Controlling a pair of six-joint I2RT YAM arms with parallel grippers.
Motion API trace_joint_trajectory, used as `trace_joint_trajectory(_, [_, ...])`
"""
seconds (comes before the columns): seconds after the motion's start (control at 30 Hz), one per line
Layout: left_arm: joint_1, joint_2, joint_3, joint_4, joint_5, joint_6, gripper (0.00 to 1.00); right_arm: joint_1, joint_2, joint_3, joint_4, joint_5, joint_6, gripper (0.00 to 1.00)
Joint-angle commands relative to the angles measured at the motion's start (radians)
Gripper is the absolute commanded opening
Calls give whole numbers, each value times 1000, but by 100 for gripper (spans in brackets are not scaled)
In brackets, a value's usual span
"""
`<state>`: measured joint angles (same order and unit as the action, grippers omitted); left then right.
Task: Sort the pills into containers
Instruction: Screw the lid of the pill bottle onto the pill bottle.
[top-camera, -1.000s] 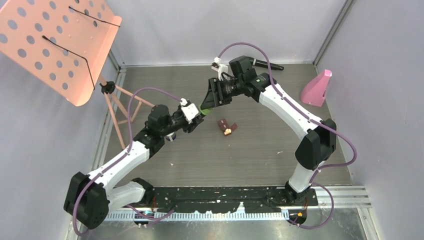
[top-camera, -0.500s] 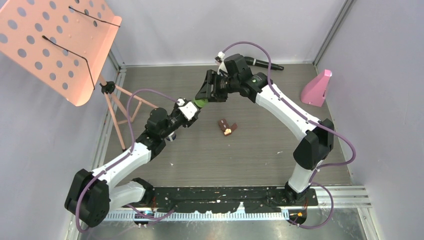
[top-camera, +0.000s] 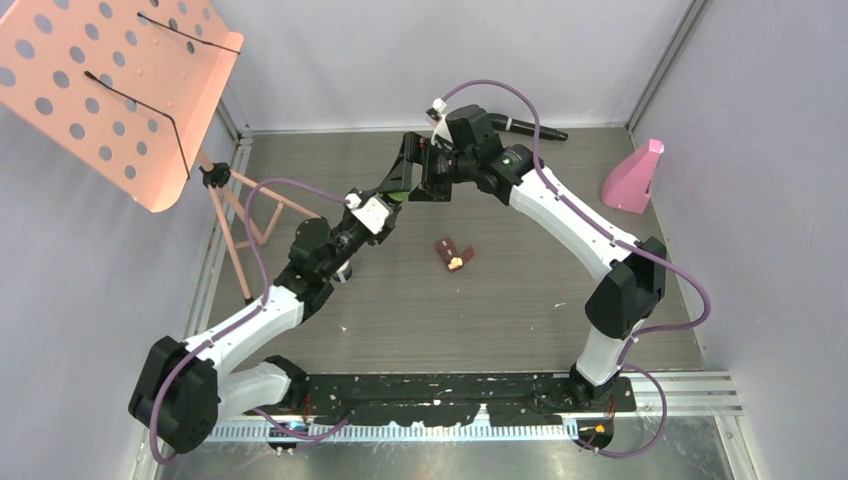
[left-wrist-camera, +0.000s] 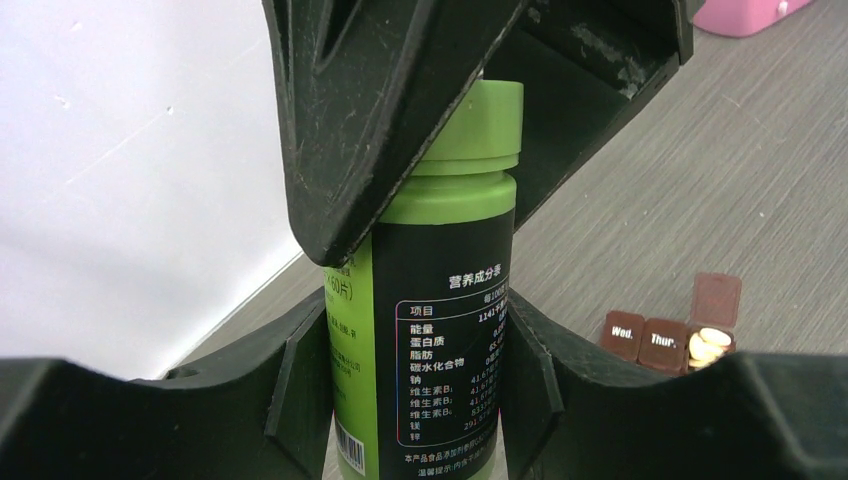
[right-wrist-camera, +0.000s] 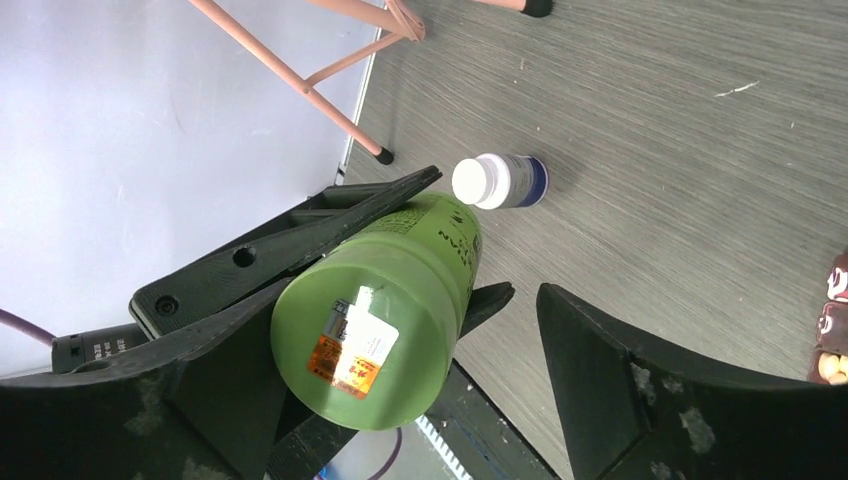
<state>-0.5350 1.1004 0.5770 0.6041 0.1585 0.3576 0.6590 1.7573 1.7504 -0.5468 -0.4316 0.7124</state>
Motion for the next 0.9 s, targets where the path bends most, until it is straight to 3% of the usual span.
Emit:
trace_joint_trajectory(0.0, [-2,-7,7,154,-36,-34,0,-6,-6,65,48,-25,-43,96])
trace_joint_trajectory(0.13, [-2,-16,-9,149,-30,-63,0,-15,-37,69,95,-81,-140,99])
trace_joint_trajectory(0.3, [-2,-46,-30,134,23,-99,0,-41,-112,-15,198,-187,-264,97])
trace_joint_trajectory(0.53, [-2,-102,-30,23,173,-167,0,-53,-227,-194,452,-318,-494,96])
trace_joint_trajectory(0.77, [0,-175,7,-134,383,-199,0,-100,-260,-193,345,-527,-805,97])
trace_joint_trajectory(0.87, [1,-182,44,-222,476,-188,0,-117,-221,-72,104,-659,-1021,98])
